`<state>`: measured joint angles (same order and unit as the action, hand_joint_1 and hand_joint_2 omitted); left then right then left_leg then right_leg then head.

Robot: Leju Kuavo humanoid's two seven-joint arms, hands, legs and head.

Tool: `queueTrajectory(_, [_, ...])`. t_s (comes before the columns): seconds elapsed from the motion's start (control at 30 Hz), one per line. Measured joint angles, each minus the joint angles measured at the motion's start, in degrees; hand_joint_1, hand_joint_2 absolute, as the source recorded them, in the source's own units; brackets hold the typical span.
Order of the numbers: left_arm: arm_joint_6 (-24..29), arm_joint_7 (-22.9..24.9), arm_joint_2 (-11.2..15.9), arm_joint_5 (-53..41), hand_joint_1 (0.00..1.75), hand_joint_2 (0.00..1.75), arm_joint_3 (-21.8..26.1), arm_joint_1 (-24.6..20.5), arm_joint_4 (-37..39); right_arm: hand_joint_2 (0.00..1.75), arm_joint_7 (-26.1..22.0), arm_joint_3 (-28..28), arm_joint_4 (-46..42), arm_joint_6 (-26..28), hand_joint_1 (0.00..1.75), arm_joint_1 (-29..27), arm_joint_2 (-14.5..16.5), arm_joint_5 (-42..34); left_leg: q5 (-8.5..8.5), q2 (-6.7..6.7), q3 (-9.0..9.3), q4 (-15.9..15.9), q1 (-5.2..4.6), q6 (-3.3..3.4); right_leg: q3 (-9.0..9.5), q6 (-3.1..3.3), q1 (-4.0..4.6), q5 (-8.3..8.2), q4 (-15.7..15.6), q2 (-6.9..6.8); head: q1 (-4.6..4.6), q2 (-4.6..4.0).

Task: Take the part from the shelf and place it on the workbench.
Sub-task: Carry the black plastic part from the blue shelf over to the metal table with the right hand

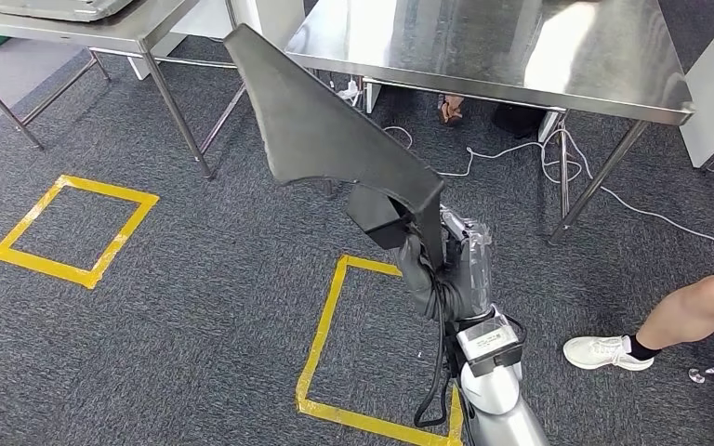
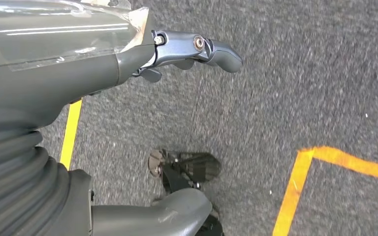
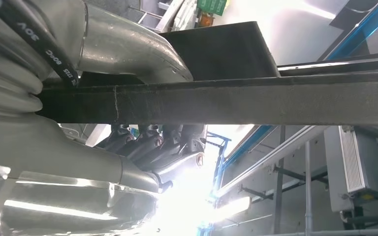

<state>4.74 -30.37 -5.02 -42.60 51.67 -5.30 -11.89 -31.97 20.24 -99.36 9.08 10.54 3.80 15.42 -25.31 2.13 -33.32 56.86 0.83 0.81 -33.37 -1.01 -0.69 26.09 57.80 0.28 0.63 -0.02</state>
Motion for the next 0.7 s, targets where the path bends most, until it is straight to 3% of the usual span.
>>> queueTrajectory(0.13, [1.01,-0.03,-0.01,0.0,0.0,1.75,0.01,-0.01,0.0,1.75,0.04,0.0,0.06,-0.12,1.75,0.1,0.03,0.1,0.0,0.01,-0.03,0.0,-0.1,-0.36,0.0,0.0,-0.03,0.0,0.0,-0.01,-0.02,-0.01])
queueTrajectory(0.3, [1.86,-0.03,-0.01,0.0,0.0,1.75,0.04,-0.01,0.0,1.75,0.04,0.0,0.51,-0.19,1.75,0.59,0.01,0.13,-0.03,0.01,-0.04,0.03,-0.43,-0.34,-0.02,-0.03,-0.2,0.01,-0.03,-0.03,-0.01,0.0])
queueTrajectory(0.43, [2.22,-0.03,0.01,0.0,0.0,1.75,0.12,-0.01,0.0,1.75,0.05,0.0,0.81,-0.6,1.75,0.8,0.03,-0.09,-0.38,0.01,-0.26,0.56,-0.64,0.34,0.14,-0.21,-0.78,-0.06,-0.21,-0.03,0.01,0.0])
queueTrajectory(0.6, [2.56,-0.15,0.02,0.0,0.0,1.75,0.19,-0.02,0.0,1.75,0.16,0.02,1.06,-0.93,1.75,1.22,0.3,-0.46,0.09,-0.39,0.5,-0.55,-0.39,1.46,0.09,-0.72,-0.57,0.02,-0.26,0.1,-0.03,0.0])
queueTrajectory(0.63, [2.61,-0.22,-0.01,0.0,0.0,1.75,0.2,-0.02,0.0,1.75,0.16,0.04,1.08,-0.93,1.75,1.39,0.35,-0.51,0.41,-0.67,0.91,-1.2,-0.23,1.76,-0.49,-0.66,-0.44,0.67,0.95,0.11,-0.07,0.0])
queueTrajectory(0.7, [2.69,-0.33,-0.07,0.0,0.0,1.75,0.21,-0.02,0.0,1.75,0.2,0.07,1.17,-0.93,1.75,1.63,0.35,-0.56,0.65,-1.34,1.38,-1.82,-0.16,2.05,-3.51,-0.17,-0.4,3.29,6.98,0.04,-0.23,-0.01])
